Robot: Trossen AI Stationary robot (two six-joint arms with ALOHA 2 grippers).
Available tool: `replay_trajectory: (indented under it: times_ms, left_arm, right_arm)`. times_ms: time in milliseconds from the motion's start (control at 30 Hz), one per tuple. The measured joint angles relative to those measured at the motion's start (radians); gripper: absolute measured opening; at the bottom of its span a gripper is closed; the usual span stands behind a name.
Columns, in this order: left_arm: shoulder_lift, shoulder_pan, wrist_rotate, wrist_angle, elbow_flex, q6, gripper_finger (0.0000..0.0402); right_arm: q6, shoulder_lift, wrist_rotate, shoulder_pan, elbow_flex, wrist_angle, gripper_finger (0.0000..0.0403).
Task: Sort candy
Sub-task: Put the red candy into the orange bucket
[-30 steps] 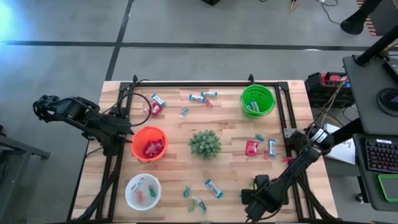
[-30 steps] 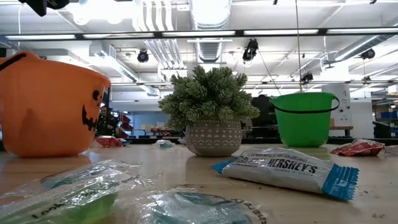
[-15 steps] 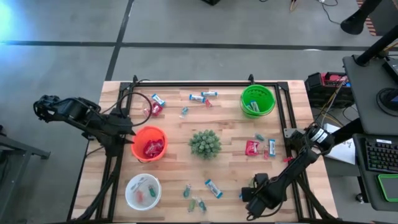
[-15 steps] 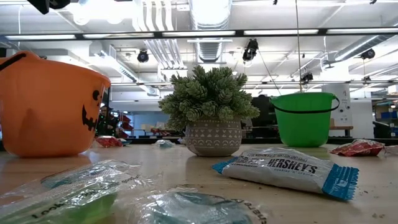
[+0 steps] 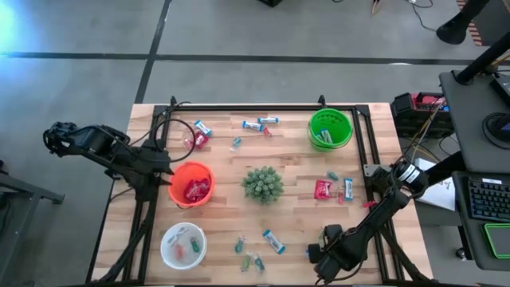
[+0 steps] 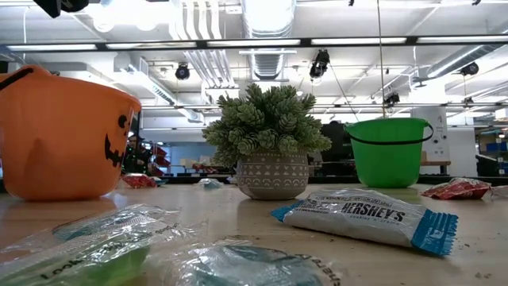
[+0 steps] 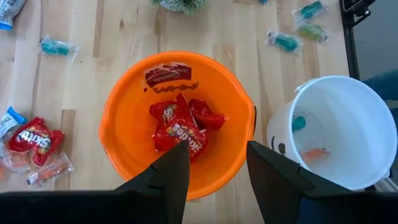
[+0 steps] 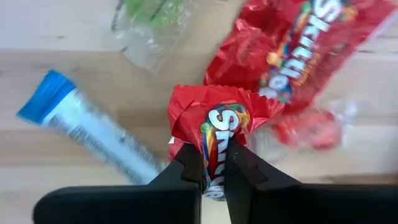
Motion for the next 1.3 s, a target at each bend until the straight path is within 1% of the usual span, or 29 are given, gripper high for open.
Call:
replay_trajectory:
  times_ms: [167,233,300,400,600,667,833,1067,1200,1300]
  left_arm:
    - [0.0,0.0,0.0,0.001,0.016,0.0,0.0142]
    - [-0.001,0.0,0.0,0.0,0.031,0.0,0.0142]
    - [0.001,0.0,0.0,0.002,0.05,0.0,0.0142]
    - [0.006,0.0,-0.001,0.012,0.081,0.0,0.0142]
    - [0.022,0.0,-0.002,0.063,0.115,0.0,0.0142]
    - [0.03,0.0,-0.002,0.073,0.123,0.005,0.0142]
    - [0.043,0.0,-0.003,0.105,0.146,0.017,0.0142]
    - [0.044,0.0,-0.003,0.27,0.151,0.026,0.0142]
    - [0.055,0.0,-0.003,0.37,0.147,0.037,0.0142]
    - [0.068,0.0,-0.003,0.426,0.146,0.055,0.0142]
  right_arm:
    - [-0.001,-0.009,0.008,0.007,0.112,-0.181,0.0023]
    - [-0.008,-0.014,0.031,0.009,0.151,-0.237,0.0023]
    - [-0.019,-0.018,0.084,0.009,0.192,-0.274,0.0023]
    - [-0.047,-0.019,0.211,-0.001,0.249,-0.305,0.0023]
    - [-0.144,-0.02,0.562,-0.042,0.34,-0.344,0.0023]
    - [-0.201,-0.02,0.632,-0.06,0.364,-0.342,0.0022]
    - [-0.374,-0.022,0.719,-0.106,0.43,-0.342,0.0022]
    - [-0.644,-0.022,0.895,-0.161,0.571,-0.334,0.0022]
    - [-0.815,-0.022,0.95,-0.194,0.655,-0.314,0.0022]
    - [-0.941,-0.02,0.961,-0.219,0.715,-0.298,0.0022]
